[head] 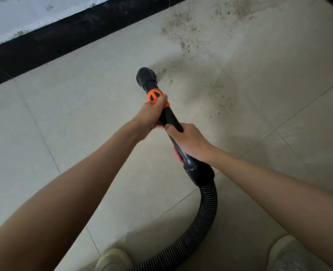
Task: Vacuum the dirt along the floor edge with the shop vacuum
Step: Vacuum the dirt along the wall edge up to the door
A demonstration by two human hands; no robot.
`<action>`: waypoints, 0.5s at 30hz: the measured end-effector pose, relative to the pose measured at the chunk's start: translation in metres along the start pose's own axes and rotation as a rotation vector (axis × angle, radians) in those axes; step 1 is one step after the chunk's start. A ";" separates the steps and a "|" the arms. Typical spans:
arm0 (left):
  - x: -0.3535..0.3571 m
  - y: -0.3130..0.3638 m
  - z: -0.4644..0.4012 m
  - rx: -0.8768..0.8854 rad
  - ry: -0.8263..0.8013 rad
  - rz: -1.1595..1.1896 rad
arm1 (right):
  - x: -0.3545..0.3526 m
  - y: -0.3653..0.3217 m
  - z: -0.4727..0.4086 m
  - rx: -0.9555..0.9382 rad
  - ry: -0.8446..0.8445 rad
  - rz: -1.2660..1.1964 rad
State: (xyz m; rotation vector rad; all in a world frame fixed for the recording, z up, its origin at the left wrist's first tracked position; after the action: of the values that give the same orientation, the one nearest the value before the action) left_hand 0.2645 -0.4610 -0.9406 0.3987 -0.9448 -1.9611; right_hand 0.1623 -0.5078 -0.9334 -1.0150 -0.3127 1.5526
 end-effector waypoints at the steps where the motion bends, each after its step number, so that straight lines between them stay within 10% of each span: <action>1: -0.001 0.000 -0.001 -0.005 -0.002 -0.006 | 0.001 0.000 -0.001 0.003 -0.001 -0.005; 15: 0.073 -0.047 0.041 0.040 -0.223 -0.243 | -0.013 0.089 0.068 0.151 0.160 -0.133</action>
State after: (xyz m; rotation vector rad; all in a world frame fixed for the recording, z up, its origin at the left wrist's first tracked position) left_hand 0.1724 -0.4886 -0.9421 0.3353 -1.1217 -2.2452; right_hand 0.0517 -0.5208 -0.9502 -0.9734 -0.1462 1.3455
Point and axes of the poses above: each hand's wrist, its own z-axis away from the middle knuckle, its own x-axis out of the palm, y = z × x, the point moved 10 cm from there along -z, towards the middle knuckle, and after that the axes turned 10 degrees about z, right-handed, at the moved point
